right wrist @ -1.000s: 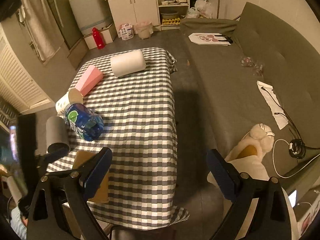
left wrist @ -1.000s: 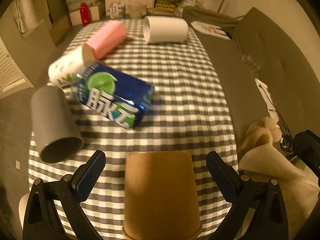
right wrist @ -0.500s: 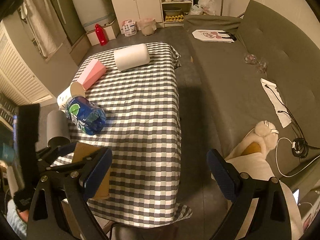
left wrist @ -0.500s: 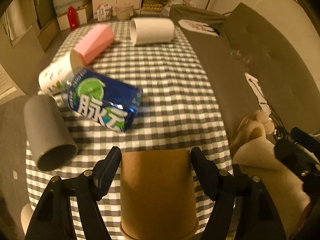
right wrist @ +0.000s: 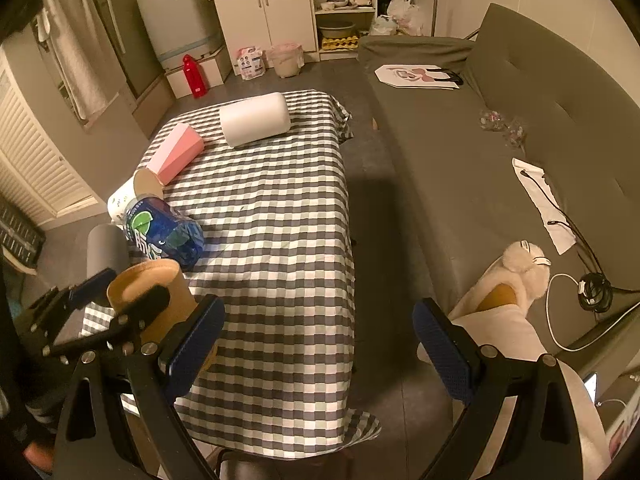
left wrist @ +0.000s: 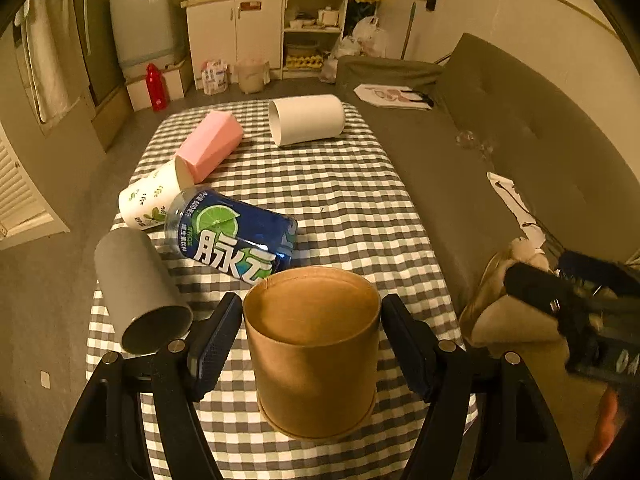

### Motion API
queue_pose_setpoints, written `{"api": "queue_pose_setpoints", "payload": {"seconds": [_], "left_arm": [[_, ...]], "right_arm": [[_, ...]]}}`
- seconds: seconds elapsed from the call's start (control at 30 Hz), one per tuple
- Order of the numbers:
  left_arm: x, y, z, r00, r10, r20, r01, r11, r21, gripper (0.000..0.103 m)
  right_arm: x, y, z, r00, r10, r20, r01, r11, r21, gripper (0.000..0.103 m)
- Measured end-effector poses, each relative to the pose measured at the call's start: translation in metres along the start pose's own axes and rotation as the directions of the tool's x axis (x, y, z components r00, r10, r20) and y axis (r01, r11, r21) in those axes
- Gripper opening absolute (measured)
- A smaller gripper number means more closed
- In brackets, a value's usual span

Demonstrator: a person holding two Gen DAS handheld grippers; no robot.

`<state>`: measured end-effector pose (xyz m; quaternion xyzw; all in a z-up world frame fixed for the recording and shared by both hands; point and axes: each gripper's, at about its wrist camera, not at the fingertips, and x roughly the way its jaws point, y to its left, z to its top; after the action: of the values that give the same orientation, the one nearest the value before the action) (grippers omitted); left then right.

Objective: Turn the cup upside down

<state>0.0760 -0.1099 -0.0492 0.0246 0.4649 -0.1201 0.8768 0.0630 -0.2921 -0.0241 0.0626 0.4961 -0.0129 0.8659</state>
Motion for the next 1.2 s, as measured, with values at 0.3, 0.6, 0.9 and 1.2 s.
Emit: {"api": "queue_pose_setpoints", "payload": {"seconds": [0.3, 0.6, 0.9, 1.2], "left_arm": [[-0.009, -0.005, -0.029, 0.999, -0.024, 0.025, 0.023, 0.998, 0.054, 0.079], [0.014, 0.001, -0.049, 0.998, -0.057, -0.034, 0.057, 0.998, 0.016, 0.087], [0.015, -0.003, -0.036, 0.998, -0.014, 0.066, 0.011, 0.999, 0.051, 0.079], [0.031, 0.001, -0.024, 0.994, 0.011, 0.112, -0.013, 1.000, 0.023, 0.079]], "right_arm": [[-0.002, -0.002, -0.001, 1.000, 0.000, 0.010, 0.000, 1.000, 0.007, 0.096], [-0.004, -0.003, -0.001, 1.000, 0.003, 0.012, -0.003, 1.000, 0.004, 0.096], [-0.004, -0.002, -0.002, 1.000, 0.004, 0.012, -0.004, 1.000, 0.000, 0.096], [0.001, 0.002, -0.003, 1.000, 0.001, 0.005, -0.001, 1.000, -0.007, 0.096]]}}
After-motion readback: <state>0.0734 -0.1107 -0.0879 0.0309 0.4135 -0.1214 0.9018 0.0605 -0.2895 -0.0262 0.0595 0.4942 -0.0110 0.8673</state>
